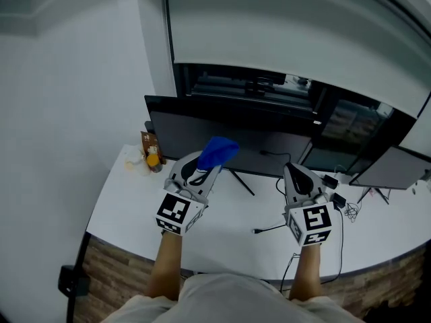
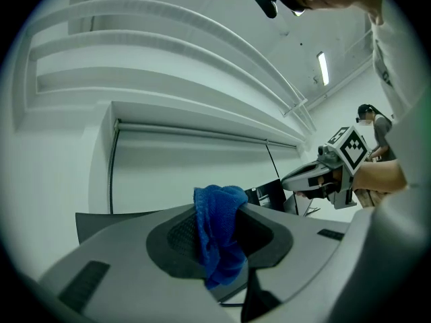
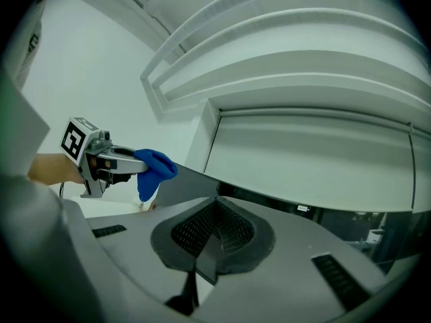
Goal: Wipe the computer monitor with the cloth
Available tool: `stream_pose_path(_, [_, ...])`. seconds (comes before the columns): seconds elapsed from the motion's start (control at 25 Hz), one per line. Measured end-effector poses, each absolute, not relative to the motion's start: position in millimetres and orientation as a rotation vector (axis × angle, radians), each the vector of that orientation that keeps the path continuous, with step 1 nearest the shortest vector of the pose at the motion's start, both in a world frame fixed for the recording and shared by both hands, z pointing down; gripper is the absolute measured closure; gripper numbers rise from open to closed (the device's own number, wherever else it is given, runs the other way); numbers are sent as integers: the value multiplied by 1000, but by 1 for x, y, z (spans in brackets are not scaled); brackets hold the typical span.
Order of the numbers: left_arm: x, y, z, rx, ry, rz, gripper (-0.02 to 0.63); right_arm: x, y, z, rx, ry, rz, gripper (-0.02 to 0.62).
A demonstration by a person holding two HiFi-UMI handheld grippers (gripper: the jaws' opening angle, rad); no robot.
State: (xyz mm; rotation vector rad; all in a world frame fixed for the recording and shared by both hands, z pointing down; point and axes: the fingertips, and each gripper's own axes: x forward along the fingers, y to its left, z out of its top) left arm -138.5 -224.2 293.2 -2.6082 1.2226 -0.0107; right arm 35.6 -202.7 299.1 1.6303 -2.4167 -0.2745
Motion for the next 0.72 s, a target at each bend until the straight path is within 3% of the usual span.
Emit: stream_pose_path(0.72, [-123,-224,311,-2655,1206,-60,477,33,-205,311,1619,-2429,-226,581])
